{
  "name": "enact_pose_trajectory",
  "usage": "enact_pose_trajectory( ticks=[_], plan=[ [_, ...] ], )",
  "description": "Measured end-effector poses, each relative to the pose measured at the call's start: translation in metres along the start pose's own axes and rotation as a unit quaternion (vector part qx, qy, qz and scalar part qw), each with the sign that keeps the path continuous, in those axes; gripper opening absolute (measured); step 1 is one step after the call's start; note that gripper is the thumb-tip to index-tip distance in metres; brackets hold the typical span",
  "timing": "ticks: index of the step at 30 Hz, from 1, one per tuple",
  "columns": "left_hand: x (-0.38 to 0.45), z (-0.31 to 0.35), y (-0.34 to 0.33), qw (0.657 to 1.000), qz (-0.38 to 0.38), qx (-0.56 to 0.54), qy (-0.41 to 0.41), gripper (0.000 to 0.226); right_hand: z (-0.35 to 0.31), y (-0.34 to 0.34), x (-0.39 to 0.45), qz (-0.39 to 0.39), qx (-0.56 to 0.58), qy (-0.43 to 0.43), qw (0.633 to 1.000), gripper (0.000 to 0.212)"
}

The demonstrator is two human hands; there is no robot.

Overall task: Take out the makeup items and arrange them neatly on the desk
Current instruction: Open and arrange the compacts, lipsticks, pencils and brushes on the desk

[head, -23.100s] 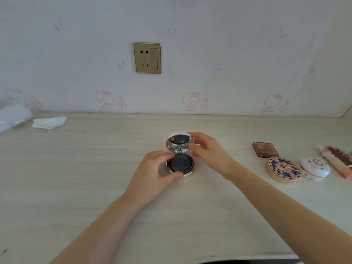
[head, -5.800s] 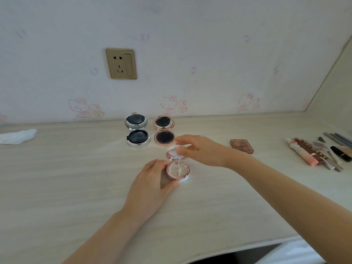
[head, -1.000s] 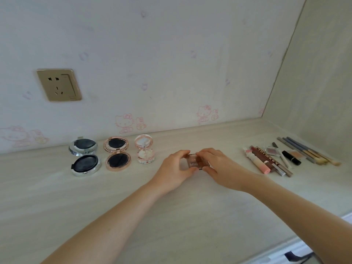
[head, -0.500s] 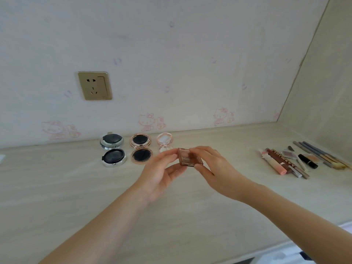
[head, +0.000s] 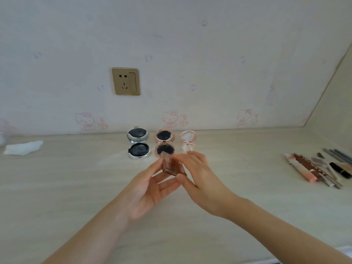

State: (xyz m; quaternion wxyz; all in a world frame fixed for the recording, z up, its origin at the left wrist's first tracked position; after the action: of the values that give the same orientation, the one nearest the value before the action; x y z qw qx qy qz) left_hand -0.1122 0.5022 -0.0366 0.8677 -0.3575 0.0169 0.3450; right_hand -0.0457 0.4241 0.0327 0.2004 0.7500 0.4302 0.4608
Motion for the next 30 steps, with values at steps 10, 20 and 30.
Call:
enact_pose_trajectory(
  ticks=[10, 20, 30],
  plan=[
    [-0.020, 0.008, 0.038, 0.995, 0.059, 0.041, -0.070, 0.039, -0.029, -0.028, 0.007, -0.015, 0.010, 0.034, 0.999, 0.055],
    [-0.023, 0.006, 0.048, 0.995, 0.070, 0.050, -0.054, 0.042, -0.023, -0.027, 0.013, -0.054, 0.023, 0.061, 0.996, 0.057],
    [-0.024, 0.005, 0.046, 0.996, 0.073, 0.041, -0.039, 0.039, -0.016, -0.013, 0.025, -0.053, 0.072, 0.034, 0.995, 0.025]
  ],
)
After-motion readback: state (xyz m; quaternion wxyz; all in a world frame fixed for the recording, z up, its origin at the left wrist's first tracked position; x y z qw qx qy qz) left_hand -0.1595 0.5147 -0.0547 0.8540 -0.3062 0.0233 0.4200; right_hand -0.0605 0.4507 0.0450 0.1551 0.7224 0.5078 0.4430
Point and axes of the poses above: each hand's wrist, its own x-axis towards the middle knuckle, its own y-axis out of the back of the hand, z = x × y, the point moved 9 cm from there along x, towards the middle knuckle, and after that the axes turned 11 degrees about z, right-handed, at the moved point
